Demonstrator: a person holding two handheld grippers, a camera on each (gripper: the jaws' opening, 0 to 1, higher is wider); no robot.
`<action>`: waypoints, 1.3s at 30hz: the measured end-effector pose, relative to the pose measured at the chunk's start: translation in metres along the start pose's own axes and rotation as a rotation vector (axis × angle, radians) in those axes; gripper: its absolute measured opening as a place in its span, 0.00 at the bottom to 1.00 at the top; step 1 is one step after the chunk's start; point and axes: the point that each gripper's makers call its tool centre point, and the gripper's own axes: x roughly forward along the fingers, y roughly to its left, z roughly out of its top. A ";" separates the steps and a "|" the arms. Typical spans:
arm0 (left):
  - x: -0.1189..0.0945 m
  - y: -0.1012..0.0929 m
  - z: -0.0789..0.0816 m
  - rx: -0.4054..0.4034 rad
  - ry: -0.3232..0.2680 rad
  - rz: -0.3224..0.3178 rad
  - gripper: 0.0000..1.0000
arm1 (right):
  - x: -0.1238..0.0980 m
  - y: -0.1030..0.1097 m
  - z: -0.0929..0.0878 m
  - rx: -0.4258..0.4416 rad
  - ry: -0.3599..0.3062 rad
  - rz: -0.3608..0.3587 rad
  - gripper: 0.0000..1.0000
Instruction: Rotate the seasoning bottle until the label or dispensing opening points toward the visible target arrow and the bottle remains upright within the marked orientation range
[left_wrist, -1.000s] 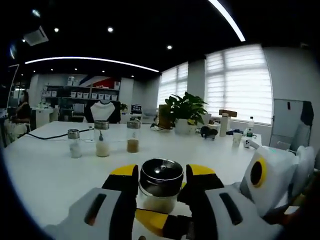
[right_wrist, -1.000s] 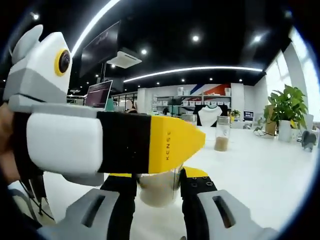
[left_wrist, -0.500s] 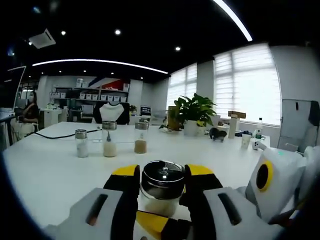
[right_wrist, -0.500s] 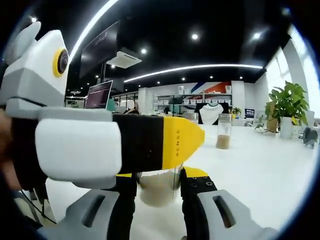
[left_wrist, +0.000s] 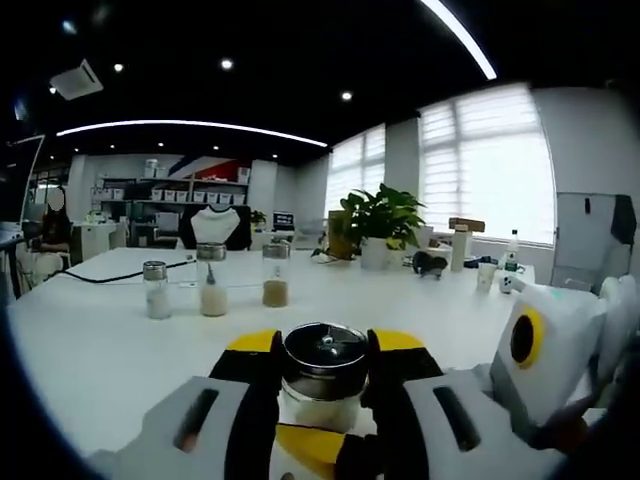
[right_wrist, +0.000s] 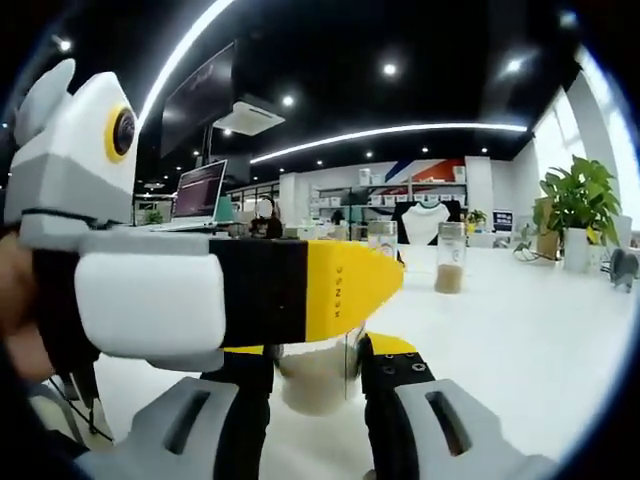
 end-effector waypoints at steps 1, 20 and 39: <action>0.001 -0.001 0.002 0.007 -0.009 -0.022 0.35 | 0.000 0.000 0.001 0.007 -0.001 0.002 0.32; -0.012 -0.021 0.013 0.148 -0.006 -0.314 0.35 | -0.006 0.006 0.017 0.043 -0.035 0.074 0.32; -0.023 -0.037 0.010 0.116 0.017 -0.720 0.35 | -0.015 0.020 0.015 0.044 -0.015 0.258 0.35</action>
